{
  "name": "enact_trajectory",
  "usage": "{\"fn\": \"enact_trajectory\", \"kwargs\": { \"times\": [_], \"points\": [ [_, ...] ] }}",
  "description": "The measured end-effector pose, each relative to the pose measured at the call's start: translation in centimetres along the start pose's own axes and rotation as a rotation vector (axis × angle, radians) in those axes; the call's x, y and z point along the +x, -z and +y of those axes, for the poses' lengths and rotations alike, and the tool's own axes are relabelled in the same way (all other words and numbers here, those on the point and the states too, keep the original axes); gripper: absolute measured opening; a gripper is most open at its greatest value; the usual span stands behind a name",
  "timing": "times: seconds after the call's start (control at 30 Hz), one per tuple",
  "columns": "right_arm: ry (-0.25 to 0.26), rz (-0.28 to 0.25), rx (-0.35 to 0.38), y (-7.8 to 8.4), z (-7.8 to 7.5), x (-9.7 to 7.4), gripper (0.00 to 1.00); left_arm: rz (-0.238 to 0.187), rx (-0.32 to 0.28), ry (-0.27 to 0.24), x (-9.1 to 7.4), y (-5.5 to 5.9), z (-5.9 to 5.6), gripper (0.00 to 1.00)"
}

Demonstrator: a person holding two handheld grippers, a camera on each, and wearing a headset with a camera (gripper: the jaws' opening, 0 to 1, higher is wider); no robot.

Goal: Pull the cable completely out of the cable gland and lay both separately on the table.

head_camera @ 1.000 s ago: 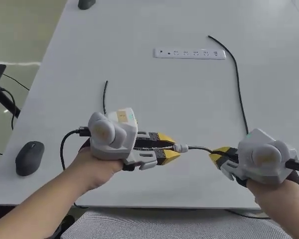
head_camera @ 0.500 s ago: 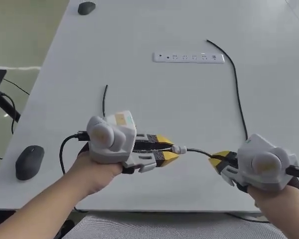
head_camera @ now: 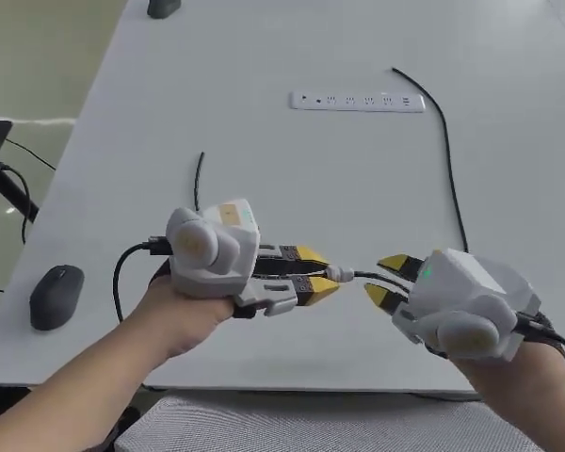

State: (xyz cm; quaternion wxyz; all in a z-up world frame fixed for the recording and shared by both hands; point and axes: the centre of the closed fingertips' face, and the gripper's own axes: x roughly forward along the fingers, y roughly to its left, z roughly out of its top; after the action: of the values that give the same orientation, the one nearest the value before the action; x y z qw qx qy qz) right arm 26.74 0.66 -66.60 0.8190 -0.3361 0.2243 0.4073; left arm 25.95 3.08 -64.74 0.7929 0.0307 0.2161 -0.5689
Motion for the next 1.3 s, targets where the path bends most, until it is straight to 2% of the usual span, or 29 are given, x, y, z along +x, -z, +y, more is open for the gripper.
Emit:
{"fn": "enact_trajectory", "kwargs": {
  "times": [0.23,0.47,0.8,1.03,1.2,1.3],
  "points": [
    [0.014,-0.009,-0.021,-0.8,-0.3,0.2,0.03,-0.005,-0.004,-0.004,-0.1,-0.2,0.3,0.15],
    [0.017,-0.005,-0.043,-1.0,-0.3,0.3,0.03,-0.008,-0.012,0.004,0.1,-0.1,0.4,0.15],
    [0.010,-0.009,0.033,-0.6,-0.3,0.3,0.01,-0.006,-0.016,0.012,0.2,-0.1,0.3,0.15],
    [0.014,-0.019,0.100,-0.2,-0.2,0.3,0.00,0.001,0.011,0.013,0.3,0.0,0.0,0.15],
    [0.028,-0.014,0.173,0.7,-0.7,0.0,0.00,-0.004,0.012,0.007,0.1,-0.1,0.0,0.15],
    [0.029,-0.006,0.189,1.4,-0.7,-0.1,0.00,-0.004,0.019,0.009,0.2,-0.1,-0.3,0.15]
  ]
}}
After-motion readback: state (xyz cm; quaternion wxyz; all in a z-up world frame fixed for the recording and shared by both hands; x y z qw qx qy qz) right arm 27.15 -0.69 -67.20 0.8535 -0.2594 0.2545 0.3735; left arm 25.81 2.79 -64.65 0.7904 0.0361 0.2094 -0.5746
